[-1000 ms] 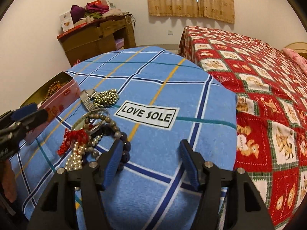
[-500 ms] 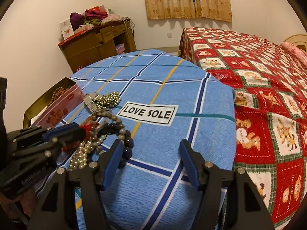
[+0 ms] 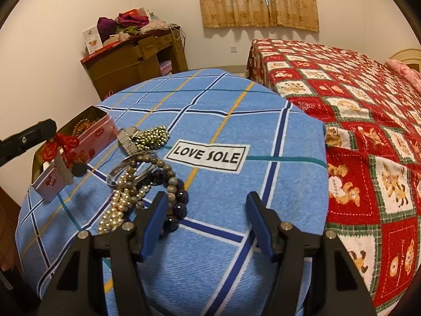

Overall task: Organize jewelry
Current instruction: 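Grasp the red tassel pendant with the left tool, then grasp the dark bead bracelet with the right tool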

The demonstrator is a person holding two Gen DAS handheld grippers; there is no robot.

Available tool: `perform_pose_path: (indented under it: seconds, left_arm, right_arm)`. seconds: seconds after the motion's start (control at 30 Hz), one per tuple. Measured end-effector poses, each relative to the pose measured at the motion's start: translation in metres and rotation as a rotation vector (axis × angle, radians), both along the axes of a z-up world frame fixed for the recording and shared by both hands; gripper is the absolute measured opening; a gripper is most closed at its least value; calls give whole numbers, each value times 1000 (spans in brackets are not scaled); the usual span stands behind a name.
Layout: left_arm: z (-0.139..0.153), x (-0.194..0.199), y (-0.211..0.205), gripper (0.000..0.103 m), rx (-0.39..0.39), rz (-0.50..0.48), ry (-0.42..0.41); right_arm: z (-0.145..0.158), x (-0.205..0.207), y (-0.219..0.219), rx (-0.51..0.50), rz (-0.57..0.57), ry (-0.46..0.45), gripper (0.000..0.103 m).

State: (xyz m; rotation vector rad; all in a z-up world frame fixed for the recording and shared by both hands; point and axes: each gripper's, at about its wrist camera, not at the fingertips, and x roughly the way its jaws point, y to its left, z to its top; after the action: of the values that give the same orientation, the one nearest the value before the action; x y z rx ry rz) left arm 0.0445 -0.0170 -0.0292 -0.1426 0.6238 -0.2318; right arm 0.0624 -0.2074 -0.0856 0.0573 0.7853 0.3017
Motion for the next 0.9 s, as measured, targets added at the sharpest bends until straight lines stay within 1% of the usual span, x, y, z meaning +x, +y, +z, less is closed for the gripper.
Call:
perform_pose_path:
  seconds: [0.13, 0.2, 0.27, 0.37, 0.5, 0.6, 0.63, 0.67, 0.7, 0.9]
  left_arm:
    - [-9, 3, 8, 4, -21, 17, 23]
    - [-11, 2, 11, 4, -20, 19, 28]
    - [-13, 2, 10, 4, -18, 20, 30]
    - [-13, 1, 10, 4, -16, 22, 25]
    - [-14, 1, 13, 4, -15, 18, 27]
    - [-17, 0, 14, 4, -18, 20, 36]
    - [-17, 0, 14, 4, -19, 20, 38]
    - [-17, 0, 14, 4, -19, 20, 37]
    - [-17, 0, 15, 4, -20, 21, 36]
    - [-13, -3, 16, 4, -29, 20, 23]
  right_arm:
    - [4, 4, 12, -25, 34, -14, 64]
    - [4, 10, 17, -46, 41, -17, 60]
    - [4, 17, 21, -58, 52, -10, 54]
    - [3, 28, 29, -90, 77, 6, 47]
    - [-3, 39, 39, -124, 108, 48, 45]
    - [-10, 46, 44, -106, 148, 89, 33]
    - [-10, 44, 44, -101, 158, 87, 23]
    - [-9, 42, 45, -102, 163, 84, 21]
    - [-9, 40, 45, -96, 168, 84, 17]
    - [-4, 31, 35, -37, 152, 68, 16]
